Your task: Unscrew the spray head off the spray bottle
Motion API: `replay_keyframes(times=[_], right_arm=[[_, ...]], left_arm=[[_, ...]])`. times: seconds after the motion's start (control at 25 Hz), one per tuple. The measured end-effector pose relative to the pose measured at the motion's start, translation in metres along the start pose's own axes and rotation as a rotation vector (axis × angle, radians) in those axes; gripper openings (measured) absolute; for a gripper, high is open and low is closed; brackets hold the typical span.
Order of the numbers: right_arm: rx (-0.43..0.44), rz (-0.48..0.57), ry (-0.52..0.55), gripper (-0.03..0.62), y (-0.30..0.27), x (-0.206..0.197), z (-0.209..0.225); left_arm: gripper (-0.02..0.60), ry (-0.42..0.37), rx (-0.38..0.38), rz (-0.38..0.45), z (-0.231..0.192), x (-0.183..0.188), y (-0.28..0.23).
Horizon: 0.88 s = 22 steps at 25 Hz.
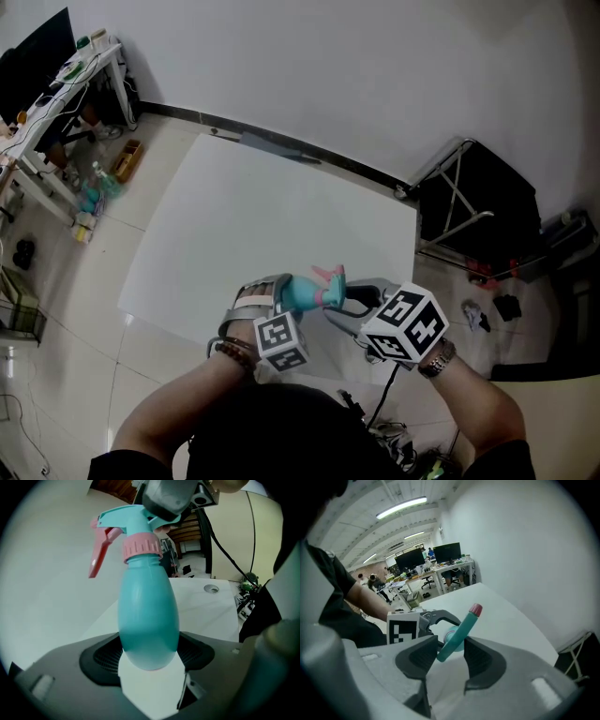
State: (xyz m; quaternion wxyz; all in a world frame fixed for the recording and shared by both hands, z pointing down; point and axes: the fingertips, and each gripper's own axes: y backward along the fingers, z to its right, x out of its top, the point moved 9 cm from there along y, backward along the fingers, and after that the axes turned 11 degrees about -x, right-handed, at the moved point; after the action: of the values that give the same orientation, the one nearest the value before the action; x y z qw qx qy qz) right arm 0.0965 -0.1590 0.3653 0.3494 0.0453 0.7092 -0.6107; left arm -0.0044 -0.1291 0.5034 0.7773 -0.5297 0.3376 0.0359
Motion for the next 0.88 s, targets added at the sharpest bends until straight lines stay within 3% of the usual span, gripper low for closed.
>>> replay_keyframes(times=[0.2, 0.4, 0.48, 0.52, 0.64, 0.88], right_arm=[[-0.061, 0.035, 0.348, 0.247, 0.025, 0.003, -0.014], [-0.266, 0.074, 0.950, 0.250, 0.042, 0.008, -0.026], [-0.282, 0.059, 1.142, 0.250, 0.042, 0.006, -0.034], [-0.266, 0.049, 1.189, 0.250, 0.040, 0.006, -0.038], [-0.190, 0.035, 1.179, 0.250, 0.029, 0.008, -0.042], [-0.081, -0.014, 0.973, 0.247, 0.011, 0.011, -0.036]], left_arm=[[0.388, 0.002, -0.007, 0.033, -0.002, -0.002, 0.004], [0.388, -0.032, -0.016, 0.060, -0.006, 0.002, 0.008], [0.388, -0.049, -0.022, 0.063, -0.006, 0.002, 0.008], [0.388, -0.054, -0.026, 0.064, -0.006, 0.003, 0.009], [0.388, -0.059, -0.038, 0.071, -0.004, 0.007, 0.008], [0.388, -0.089, -0.027, 0.072, 0.000, 0.014, 0.007]])
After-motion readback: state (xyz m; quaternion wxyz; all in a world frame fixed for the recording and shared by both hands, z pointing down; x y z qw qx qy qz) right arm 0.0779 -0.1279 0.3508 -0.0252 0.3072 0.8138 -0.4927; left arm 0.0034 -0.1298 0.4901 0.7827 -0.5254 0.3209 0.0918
